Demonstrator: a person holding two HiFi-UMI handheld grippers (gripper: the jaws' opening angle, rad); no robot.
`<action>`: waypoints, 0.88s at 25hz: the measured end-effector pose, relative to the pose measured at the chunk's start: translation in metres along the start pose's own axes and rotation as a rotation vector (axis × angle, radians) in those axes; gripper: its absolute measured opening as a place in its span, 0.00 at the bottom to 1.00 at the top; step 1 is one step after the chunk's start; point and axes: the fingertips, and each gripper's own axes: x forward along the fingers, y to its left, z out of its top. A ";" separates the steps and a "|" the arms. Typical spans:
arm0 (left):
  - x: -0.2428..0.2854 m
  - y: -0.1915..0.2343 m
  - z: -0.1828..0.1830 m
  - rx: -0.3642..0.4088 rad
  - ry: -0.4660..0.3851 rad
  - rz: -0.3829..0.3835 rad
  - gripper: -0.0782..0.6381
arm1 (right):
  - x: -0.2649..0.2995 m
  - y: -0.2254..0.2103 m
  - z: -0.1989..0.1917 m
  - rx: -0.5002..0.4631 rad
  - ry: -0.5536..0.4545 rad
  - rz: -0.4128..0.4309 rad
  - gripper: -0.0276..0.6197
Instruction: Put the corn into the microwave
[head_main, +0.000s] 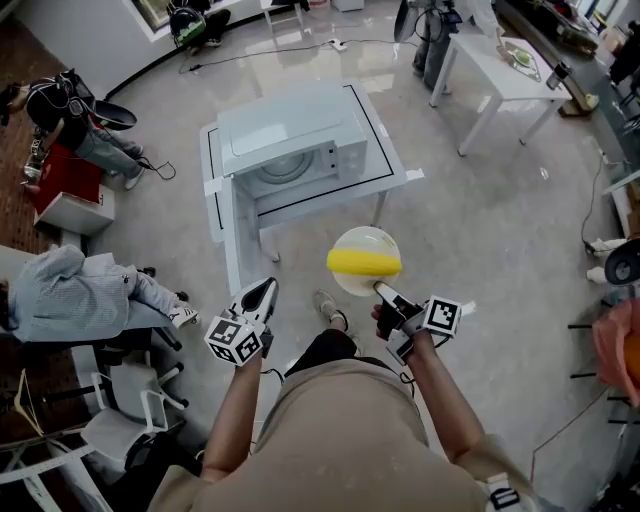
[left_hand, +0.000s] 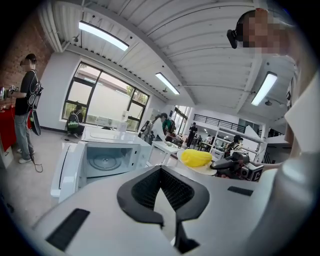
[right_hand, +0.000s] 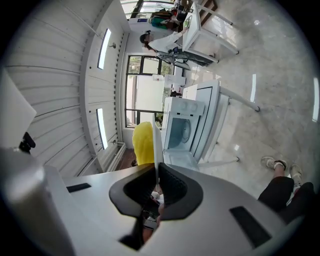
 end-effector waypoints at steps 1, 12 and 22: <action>0.007 0.005 0.003 -0.003 0.000 -0.001 0.11 | 0.009 0.000 0.003 0.000 0.008 -0.001 0.07; 0.069 0.046 0.037 -0.002 0.021 -0.025 0.11 | 0.091 0.008 0.045 -0.008 0.087 -0.033 0.07; 0.092 0.092 0.047 -0.033 0.025 0.002 0.11 | 0.155 -0.010 0.064 -0.028 0.148 -0.071 0.07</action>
